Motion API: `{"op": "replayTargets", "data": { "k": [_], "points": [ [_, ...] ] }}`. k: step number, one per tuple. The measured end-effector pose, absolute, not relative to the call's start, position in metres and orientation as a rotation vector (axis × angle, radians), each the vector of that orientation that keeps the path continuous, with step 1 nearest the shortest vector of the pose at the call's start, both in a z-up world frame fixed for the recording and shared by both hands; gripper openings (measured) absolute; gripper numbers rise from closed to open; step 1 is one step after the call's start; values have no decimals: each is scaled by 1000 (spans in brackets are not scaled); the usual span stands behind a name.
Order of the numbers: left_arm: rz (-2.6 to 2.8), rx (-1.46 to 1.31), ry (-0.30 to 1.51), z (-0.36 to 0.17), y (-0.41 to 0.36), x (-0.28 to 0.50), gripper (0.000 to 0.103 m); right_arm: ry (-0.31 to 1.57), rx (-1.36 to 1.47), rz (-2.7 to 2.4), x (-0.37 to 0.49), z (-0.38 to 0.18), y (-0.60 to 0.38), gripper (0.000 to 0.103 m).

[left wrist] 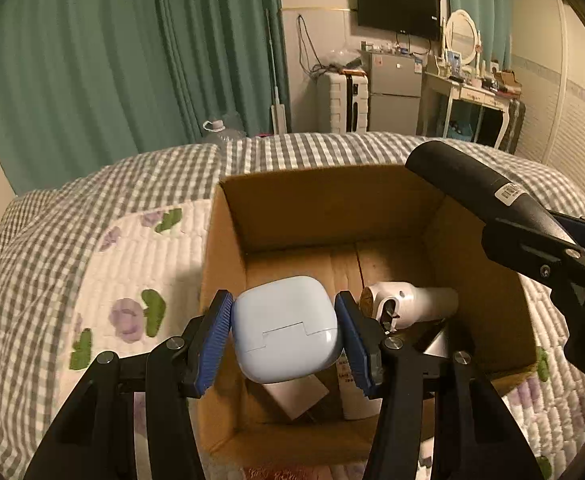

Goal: Organize rigid objects
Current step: 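Release the earbud case into the box with the left tool while the right releases the black device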

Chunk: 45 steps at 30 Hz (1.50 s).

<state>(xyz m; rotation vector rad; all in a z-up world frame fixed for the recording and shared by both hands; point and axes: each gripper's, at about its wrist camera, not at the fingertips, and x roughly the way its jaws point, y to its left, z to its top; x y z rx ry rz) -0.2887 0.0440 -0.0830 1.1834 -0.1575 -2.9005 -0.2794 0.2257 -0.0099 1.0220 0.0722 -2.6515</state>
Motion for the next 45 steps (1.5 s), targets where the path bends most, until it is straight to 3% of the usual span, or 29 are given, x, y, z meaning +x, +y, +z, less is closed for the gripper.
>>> {"op": "replayTargets", "data": {
  "k": [9,17,35,37,38,42,45],
  "points": [
    [-2919,1188,-127,-89,44,-294,55,41,1057,-2633,-288,-29,234,41],
    [-2945,1123,-88,-60,34,-285,59,35,1048,-2641,-284,-23,234,41],
    [-2901,1033,-60,-37,-23,-259,59,31,1109,-2554,-318,-61,171,42],
    [-2901,1026,-62,-34,-24,-254,59,27,1097,-2574,-315,-58,173,62],
    [-2903,1023,-60,-32,-25,-250,59,25,1093,-2586,-312,-56,174,65],
    [-2922,1010,-62,-19,-22,-227,59,0,1081,-2619,-293,-37,190,65],
    [-2930,989,-79,-9,-18,-207,72,10,1061,-2644,-268,-17,207,70]
  ]
}}
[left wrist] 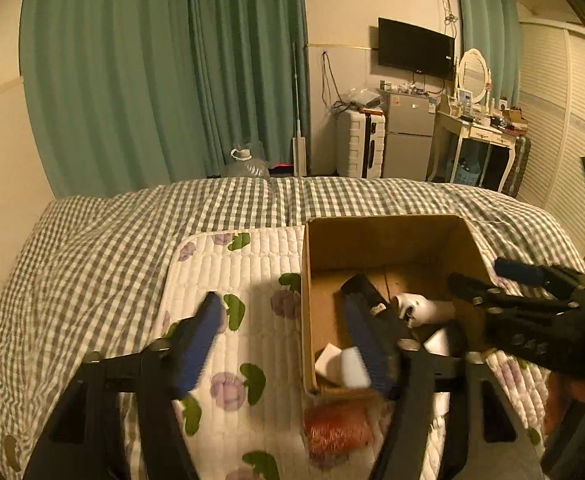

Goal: Organize rigid objects
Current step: 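Release the earbud case into the box with the left tool while the right releases the black device, then grasp the white charger block with the right tool while the left grasps the red tin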

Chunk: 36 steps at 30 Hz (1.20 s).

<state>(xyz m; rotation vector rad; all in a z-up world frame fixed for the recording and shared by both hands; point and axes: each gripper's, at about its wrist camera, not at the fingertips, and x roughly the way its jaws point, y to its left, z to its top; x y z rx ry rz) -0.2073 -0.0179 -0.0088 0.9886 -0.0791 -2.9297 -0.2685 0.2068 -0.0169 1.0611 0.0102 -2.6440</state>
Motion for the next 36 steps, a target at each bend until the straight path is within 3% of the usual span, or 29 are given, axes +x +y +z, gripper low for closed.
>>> {"op": "replayTargets", "data": {
  "k": [3,10,22,26,30,32,36],
  "points": [
    [-2949,966,-77,-1,-15,-189,73,36,1044,-2675,-245,-3,218,72],
    [-2958,973,-118,-6,-2,-160,101,121,1068,-2724,-201,9,233,92],
    [-2767,1236,3,-100,-11,-178,101,136,1342,-2630,-200,-78,229,96],
    [-2735,1274,-23,-125,-13,-181,101,223,1409,-2598,-214,-113,218,95],
    [-2717,1324,-17,-145,-11,-190,101,200,1485,-2564,-234,-147,219,90],
    [-2717,1348,3,-153,-9,-195,101,157,1505,-2549,-239,-156,221,83],
    [-2707,1402,-40,-167,5,-202,101,125,1525,-2486,-242,-168,222,53]
  ]
}}
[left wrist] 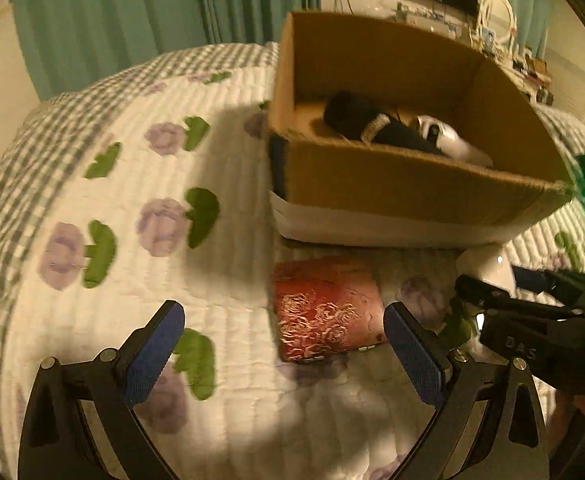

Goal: Organize rigid objects
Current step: 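Grasp the white charger block with the right tool while the left grasps the red tin, then release the red tin into the box with the left tool while the right lowers the block in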

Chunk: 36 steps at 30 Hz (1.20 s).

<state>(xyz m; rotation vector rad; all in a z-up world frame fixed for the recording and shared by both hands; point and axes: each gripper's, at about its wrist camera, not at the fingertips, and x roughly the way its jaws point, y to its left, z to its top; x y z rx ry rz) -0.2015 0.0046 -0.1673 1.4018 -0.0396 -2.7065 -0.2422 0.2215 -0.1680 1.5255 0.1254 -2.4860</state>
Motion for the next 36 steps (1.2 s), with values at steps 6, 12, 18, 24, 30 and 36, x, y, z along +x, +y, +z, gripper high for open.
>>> {"op": "replayTargets", "data": {
  "k": [6,12,18,24,30,36],
  "points": [
    [-2681,1486,-49,-188,17,-213,102,120,1472,-2576,-225,-154,241,52],
    [-2658,1512,-43,-204,23,-232,98,55,1477,-2577,-219,-150,255,52],
    [-2688,1508,-101,-202,30,-226,76,77,1491,-2554,-215,-153,252,52],
    [-2706,1498,-111,-190,32,-206,75,108,1473,-2564,-206,-153,241,51],
    [-2778,1430,-87,-156,33,-174,74,132,1407,-2588,-184,-134,239,51],
    [-2866,1345,-53,-114,33,-144,74,158,1330,-2609,-165,-102,237,51]
  ]
}}
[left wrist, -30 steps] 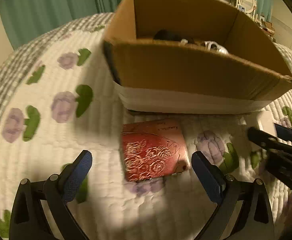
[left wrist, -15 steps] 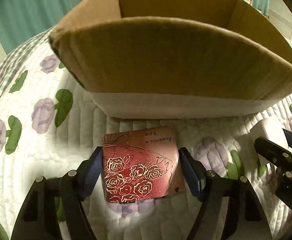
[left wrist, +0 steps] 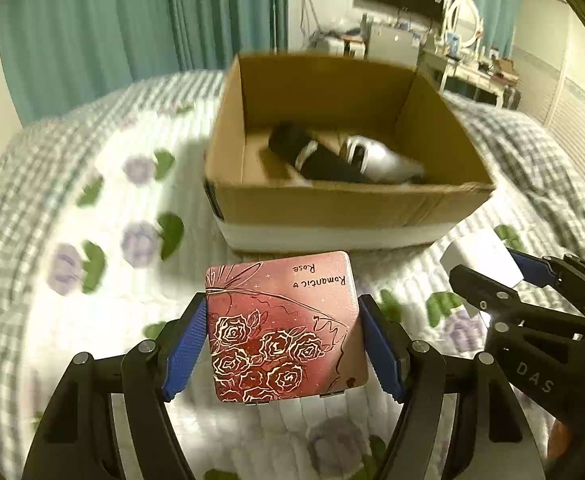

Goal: Organize rigid objects
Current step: 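Release the red tin into the box with the left tool while the right lowers the block in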

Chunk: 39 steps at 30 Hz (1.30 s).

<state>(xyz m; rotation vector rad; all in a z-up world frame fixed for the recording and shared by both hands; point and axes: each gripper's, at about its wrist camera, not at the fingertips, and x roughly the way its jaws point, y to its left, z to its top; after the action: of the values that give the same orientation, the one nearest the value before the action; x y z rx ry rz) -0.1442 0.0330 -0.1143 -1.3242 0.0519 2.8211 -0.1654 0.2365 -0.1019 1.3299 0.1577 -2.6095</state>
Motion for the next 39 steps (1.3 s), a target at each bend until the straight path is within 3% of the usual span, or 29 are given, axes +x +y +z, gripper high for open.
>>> {"op": "replayTargets", "data": {
  "k": [15,21,31,39],
  "points": [
    [2892,-1090,-31,-27,18,-144,74,176,1101,-2686,-144,-3,236,51],
    [2916,-1039,15,-8,23,-164,74,150,1039,-2686,-154,19,238,51],
    [2931,-991,75,-6,29,-230,74,160,968,-2697,-201,41,234,51],
    [2929,-1051,138,-38,34,-288,74,162,968,-2692,-243,33,230,51]
  ]
}}
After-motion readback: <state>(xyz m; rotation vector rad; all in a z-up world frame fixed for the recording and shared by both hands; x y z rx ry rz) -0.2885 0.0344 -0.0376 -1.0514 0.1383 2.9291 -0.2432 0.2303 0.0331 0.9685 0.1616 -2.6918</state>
